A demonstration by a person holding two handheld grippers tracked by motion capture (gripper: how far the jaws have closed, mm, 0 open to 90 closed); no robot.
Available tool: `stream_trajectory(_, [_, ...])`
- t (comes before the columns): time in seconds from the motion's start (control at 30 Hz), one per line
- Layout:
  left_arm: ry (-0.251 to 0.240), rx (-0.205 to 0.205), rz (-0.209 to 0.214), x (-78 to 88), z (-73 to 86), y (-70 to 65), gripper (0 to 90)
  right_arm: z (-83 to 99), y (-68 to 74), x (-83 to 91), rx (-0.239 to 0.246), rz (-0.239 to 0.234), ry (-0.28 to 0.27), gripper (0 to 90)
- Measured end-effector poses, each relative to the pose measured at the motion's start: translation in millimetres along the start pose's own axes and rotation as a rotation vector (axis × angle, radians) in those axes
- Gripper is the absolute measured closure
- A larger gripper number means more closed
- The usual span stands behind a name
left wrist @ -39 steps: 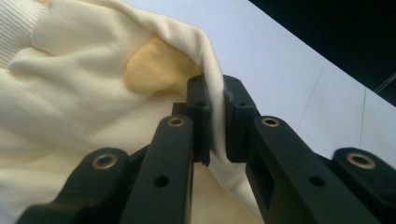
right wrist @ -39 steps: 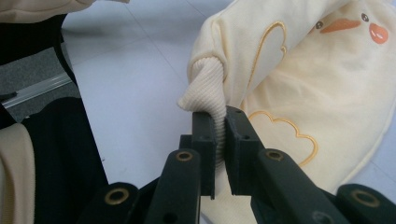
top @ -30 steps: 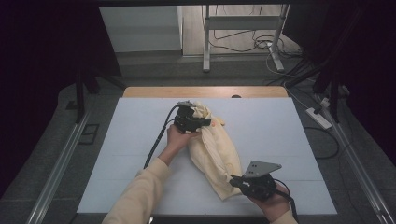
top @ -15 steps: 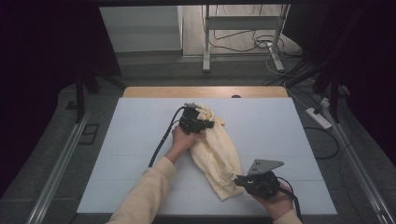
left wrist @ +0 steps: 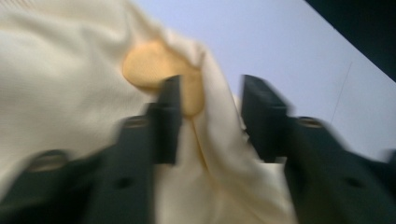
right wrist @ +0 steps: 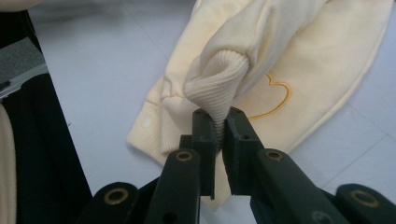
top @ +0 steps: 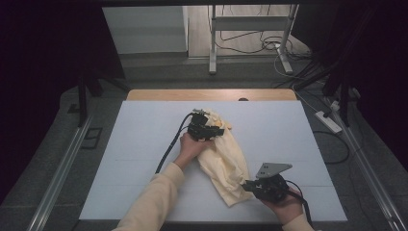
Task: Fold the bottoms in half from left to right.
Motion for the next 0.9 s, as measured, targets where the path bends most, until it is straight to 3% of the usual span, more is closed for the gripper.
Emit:
stream_trajectory(0.07, [-0.018,-0.015,-0.001,8.3,-1.9,-3.9,48.6,-0.6,-1.0,1.7,0.005,0.001,-0.007,78.1])
stream_trajectory(0.13, [-0.03,-0.025,-0.012,16.0,-2.9,-6.0,43.5,-1.1,-1.9,2.8,0.005,0.0,-0.02,66.5])
stream_trajectory(0.27, [-0.055,-0.043,-0.028,30.7,-0.5,-9.8,38.4,-5.9,-2.9,6.0,-0.002,0.015,-0.056,47.2])
stream_trajectory(0.37, [-0.057,-0.081,-0.037,41.5,4.3,-12.7,37.8,-10.4,-5.0,9.4,-0.018,0.031,-0.081,41.1])
stream_trajectory(0.53, [-0.056,-0.126,-0.062,60.5,13.1,-16.8,36.4,-14.2,-13.0,11.4,-0.046,0.055,-0.105,39.5])
stream_trajectory(0.7, [-0.057,-0.145,-0.092,81.2,24.2,-18.3,35.9,-15.4,-18.6,11.3,-0.054,0.063,-0.104,39.9])
stream_trajectory(0.9, [-0.032,-0.128,-0.088,99.1,44.1,-19.2,35.6,-16.2,-28.3,8.1,-0.076,0.049,-0.099,40.3])
Point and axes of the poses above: each handheld gripper's, and its own axes: x roughly backward along the jaws, z roughly out of its underside, y roughly to its left, the point moved 5 cm from there along -x, roughly forward along the jaws, and after that the axes turned 1 degree about -z, right-handed, at the moved point
